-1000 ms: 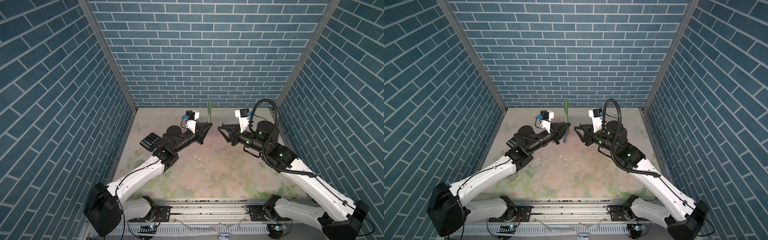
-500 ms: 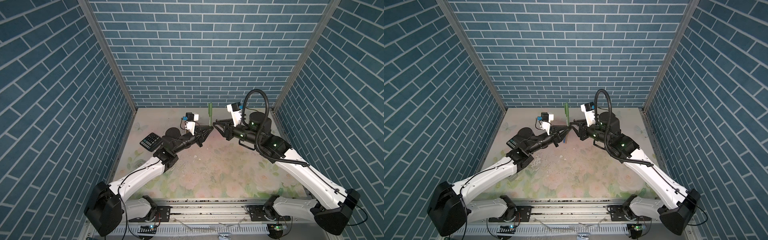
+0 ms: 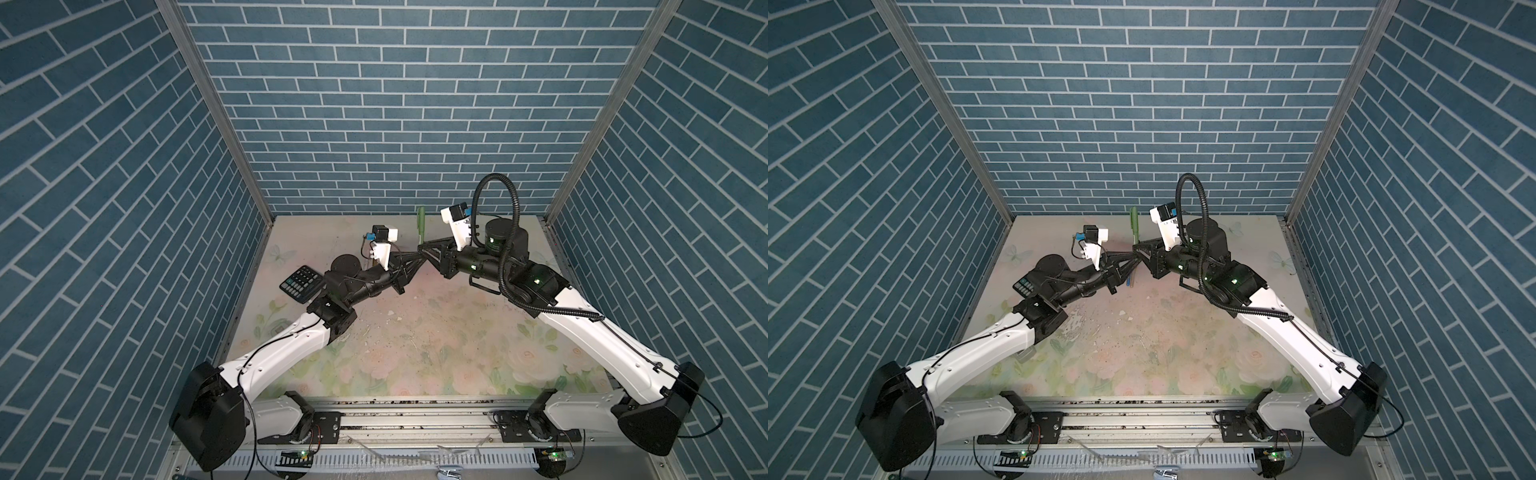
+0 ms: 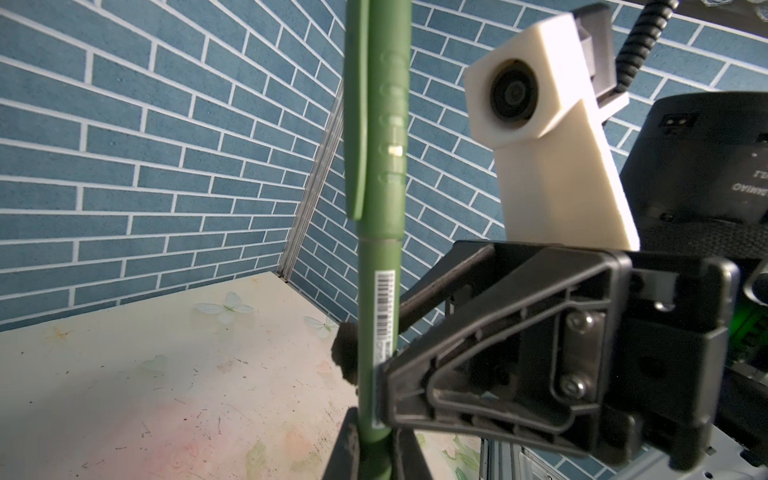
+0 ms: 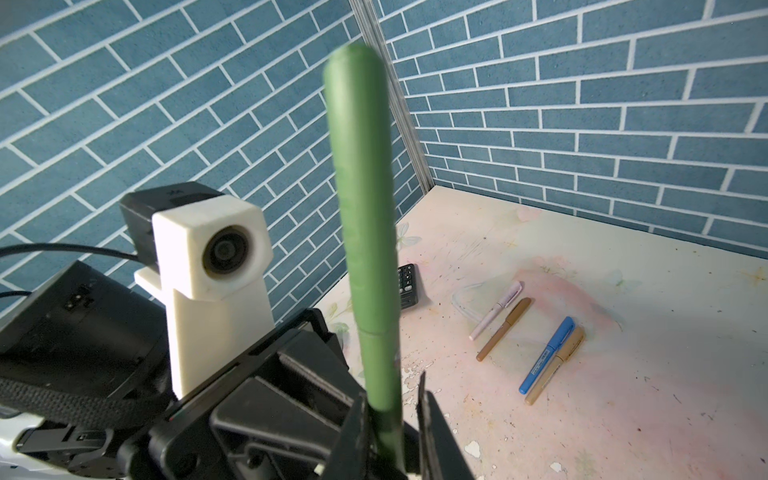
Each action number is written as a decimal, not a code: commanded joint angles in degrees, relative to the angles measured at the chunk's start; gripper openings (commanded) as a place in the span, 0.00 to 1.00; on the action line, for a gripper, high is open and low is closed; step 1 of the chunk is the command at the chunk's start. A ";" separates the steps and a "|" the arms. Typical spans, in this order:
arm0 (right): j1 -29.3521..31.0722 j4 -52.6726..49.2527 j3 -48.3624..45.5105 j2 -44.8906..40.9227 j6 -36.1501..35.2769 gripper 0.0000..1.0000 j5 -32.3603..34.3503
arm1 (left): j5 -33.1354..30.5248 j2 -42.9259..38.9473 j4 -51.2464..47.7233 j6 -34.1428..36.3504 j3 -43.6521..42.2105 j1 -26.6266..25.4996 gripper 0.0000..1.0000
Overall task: Insert the pens into the pen caps
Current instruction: 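Lower the capped green pen beside the blue pen and release it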
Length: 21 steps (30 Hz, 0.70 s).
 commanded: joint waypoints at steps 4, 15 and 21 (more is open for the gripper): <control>0.25 0.10 0.95 0.31 -1.53 0.13 -0.62 | 1.02 0.45 2.64 -0.25 -0.15 -0.18 0.00; -0.53 -2.07 3.35 2.34 -3.42 0.09 8.44 | -13.85 -3.58 -0.70 -0.01 -3.32 -0.12 0.76; -7.63 -4.93 5.44 13.74 1.29 0.09 9.35 | -40.82 -10.97 -12.86 2.20 -5.13 -0.12 0.80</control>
